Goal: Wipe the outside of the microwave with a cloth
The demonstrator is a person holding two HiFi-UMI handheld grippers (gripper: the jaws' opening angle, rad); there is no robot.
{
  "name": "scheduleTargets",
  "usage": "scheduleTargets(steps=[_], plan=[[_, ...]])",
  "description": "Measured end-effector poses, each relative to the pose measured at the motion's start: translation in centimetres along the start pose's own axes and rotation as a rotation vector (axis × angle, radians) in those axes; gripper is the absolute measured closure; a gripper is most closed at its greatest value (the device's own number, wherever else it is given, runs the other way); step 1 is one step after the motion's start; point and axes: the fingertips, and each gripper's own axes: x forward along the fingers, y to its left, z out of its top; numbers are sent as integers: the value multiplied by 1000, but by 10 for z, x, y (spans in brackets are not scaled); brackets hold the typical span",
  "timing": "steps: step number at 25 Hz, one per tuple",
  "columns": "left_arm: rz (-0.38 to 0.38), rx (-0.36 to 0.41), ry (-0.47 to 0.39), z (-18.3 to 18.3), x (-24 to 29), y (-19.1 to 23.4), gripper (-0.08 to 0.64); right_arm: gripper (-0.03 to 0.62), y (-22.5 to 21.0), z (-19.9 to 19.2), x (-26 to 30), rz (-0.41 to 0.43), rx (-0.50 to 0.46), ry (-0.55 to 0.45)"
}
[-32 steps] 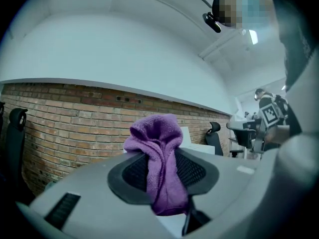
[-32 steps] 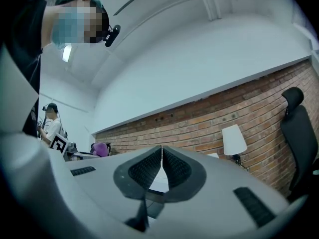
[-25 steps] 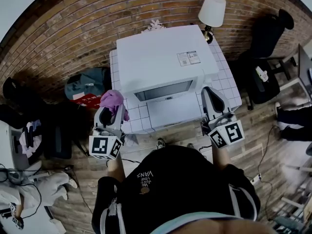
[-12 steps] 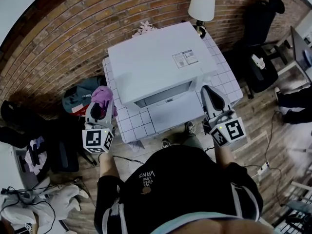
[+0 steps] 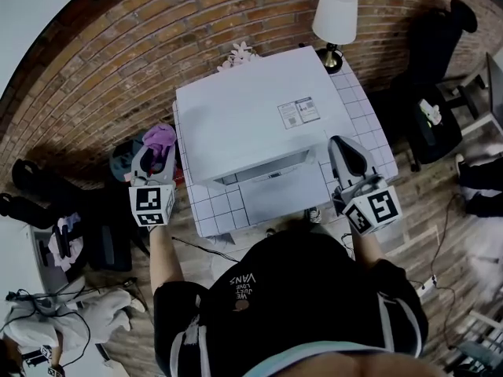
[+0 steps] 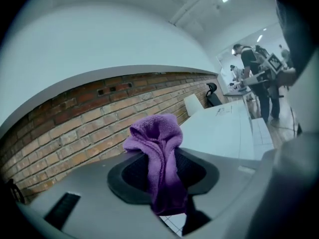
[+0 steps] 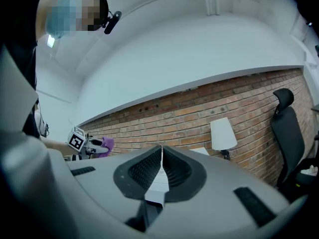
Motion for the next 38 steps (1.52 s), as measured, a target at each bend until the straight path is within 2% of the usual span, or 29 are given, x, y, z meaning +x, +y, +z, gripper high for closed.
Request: scheduleTargets(steps=[3, 11, 16, 21, 24, 30, 35, 38], plan=[[-18, 77, 51, 3, 23, 6, 419, 588, -13, 0, 6, 9, 12, -2], [-68, 200, 211, -3, 80, 19, 419, 588, -51, -5, 13, -4, 59, -2], [-90, 302, 297, -16, 119, 32, 419, 588, -71, -8, 13, -17, 74, 2], [-163, 421, 431, -32, 152, 29, 419, 588, -91, -8, 13, -35, 76, 13], [-207, 501, 483, -28, 165, 22, 419, 588, -102, -9, 12, -45, 74, 22], [-314, 613, 528, -5, 193, -7, 419, 588, -115, -12, 16, -35, 75, 36], [-420, 698, 504, 28, 227, -59, 419, 588, -125, -12, 20, -18, 78, 37], [-475, 781, 478, 52, 249, -94, 419, 588, -133, -10, 20, -21, 77, 31]])
